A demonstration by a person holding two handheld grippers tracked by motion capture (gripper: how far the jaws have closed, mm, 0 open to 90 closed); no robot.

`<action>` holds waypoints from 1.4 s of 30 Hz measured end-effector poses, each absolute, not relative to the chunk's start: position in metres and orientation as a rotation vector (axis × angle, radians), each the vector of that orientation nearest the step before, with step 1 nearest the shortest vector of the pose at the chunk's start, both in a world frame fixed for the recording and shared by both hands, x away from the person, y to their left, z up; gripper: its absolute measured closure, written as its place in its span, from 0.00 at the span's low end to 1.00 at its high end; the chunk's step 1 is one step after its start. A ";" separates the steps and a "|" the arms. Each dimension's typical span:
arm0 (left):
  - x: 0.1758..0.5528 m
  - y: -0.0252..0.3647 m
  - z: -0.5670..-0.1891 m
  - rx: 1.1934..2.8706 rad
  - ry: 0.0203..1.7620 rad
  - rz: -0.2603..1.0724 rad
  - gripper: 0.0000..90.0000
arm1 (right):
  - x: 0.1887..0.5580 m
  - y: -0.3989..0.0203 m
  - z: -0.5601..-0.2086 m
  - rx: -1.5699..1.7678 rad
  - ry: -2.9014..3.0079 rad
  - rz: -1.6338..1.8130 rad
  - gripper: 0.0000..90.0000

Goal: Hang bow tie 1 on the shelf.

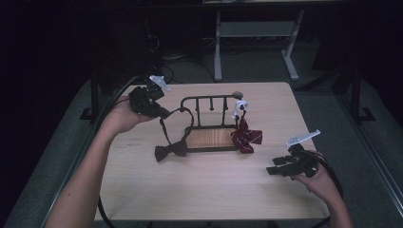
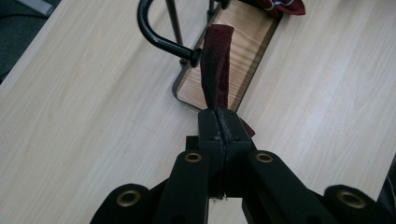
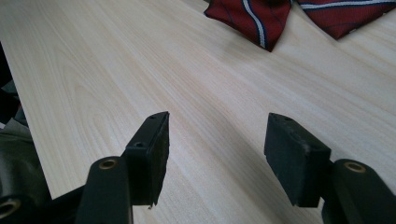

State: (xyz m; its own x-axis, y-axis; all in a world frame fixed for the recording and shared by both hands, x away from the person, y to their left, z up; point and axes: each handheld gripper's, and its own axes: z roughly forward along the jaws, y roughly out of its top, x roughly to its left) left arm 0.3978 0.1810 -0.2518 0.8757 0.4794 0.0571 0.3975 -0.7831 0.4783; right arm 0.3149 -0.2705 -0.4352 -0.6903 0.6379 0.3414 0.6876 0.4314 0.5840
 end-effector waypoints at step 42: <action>0.437 0.174 -0.265 2.618 0.813 0.299 0.95 | 0.313 -0.276 -0.431 -1.216 -2.599 -1.131 0.45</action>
State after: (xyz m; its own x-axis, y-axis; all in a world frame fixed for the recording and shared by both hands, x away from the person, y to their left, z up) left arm 0.4373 0.1736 -0.2650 0.8099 0.5799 0.0880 0.4988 -0.7598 0.4170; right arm 0.3132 -0.2762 -0.4314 -0.6878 0.6427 0.3375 0.6850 0.4208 0.5947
